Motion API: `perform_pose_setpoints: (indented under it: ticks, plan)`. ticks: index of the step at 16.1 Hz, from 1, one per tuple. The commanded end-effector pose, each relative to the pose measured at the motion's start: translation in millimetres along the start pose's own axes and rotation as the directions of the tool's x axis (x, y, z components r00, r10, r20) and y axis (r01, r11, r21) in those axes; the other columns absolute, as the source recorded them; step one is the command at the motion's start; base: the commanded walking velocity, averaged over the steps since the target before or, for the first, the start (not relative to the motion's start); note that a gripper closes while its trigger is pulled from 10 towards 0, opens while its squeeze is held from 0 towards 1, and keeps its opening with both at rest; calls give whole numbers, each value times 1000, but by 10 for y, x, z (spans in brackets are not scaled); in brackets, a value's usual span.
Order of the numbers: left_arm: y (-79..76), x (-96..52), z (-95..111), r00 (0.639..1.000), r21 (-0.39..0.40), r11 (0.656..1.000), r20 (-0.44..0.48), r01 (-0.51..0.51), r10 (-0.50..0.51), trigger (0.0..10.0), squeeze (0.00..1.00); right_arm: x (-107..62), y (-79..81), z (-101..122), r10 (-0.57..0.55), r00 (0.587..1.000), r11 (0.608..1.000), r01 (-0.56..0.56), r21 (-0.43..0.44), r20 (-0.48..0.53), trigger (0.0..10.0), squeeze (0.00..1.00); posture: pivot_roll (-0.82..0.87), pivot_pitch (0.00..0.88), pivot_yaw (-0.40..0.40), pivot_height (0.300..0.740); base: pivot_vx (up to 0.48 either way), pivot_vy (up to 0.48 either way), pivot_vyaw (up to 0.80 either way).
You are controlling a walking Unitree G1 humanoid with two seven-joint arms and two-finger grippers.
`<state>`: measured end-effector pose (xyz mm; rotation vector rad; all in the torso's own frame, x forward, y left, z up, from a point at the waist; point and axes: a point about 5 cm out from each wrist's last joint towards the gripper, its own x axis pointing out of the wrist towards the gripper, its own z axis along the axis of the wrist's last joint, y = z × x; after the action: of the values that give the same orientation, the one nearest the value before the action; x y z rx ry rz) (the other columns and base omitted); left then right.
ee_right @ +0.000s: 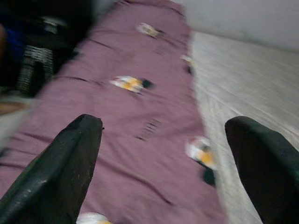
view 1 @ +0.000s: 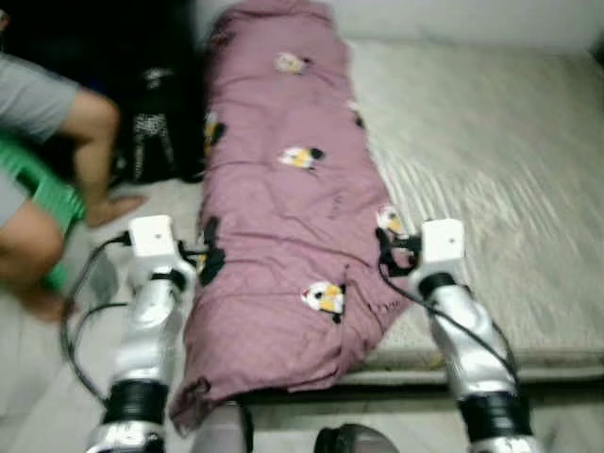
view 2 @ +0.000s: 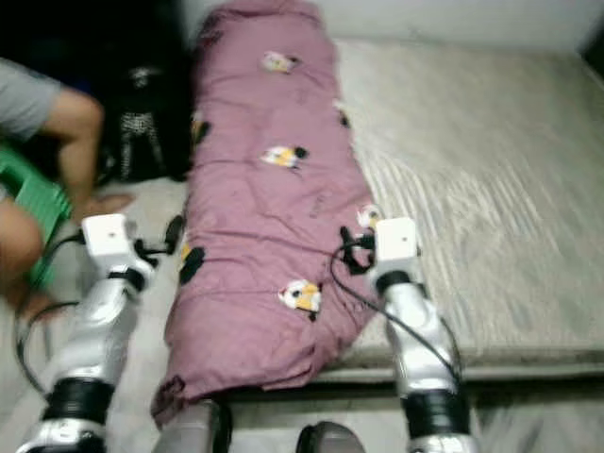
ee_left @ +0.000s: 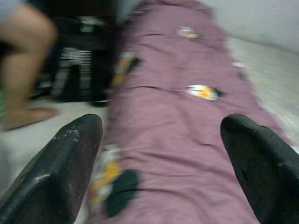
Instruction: Clean up the room
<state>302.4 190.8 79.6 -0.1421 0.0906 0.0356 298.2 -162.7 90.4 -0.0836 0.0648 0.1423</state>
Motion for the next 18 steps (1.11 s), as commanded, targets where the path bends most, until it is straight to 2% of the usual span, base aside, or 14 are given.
perform_pose_setpoints:
  ticks: [1,7,12,14,18]
  plan:
    - [-38,3,-12,1000,2,1000,-6,10,-10,10000,0,-24,-55,-10,-14,1000,1000,14,-9,-4,10000,0,-12,106,-52,740,0,0,0]
    - [-36,-10,-2,1000,21,1000,-2,21,-21,10000,0,-14,-71,21,-29,999,1000,28,10,17,10000,0,-11,111,-47,740,0,0,0]
    - [95,-108,21,1000,58,998,4,-1,1,10000,0,-22,-109,62,-49,998,998,48,34,33,10000,0,-11,135,-46,736,0,0,0]
    - [139,-151,-4,1000,57,998,-7,-16,16,10000,0,-2,-89,73,-35,999,999,34,35,37,10000,0,-3,137,-52,707,0,0,0]
    - [87,-153,-20,1000,49,999,-13,-12,13,10000,0,32,-60,94,-25,999,999,23,35,42,10000,0,-1,127,-57,662,0,0,0]
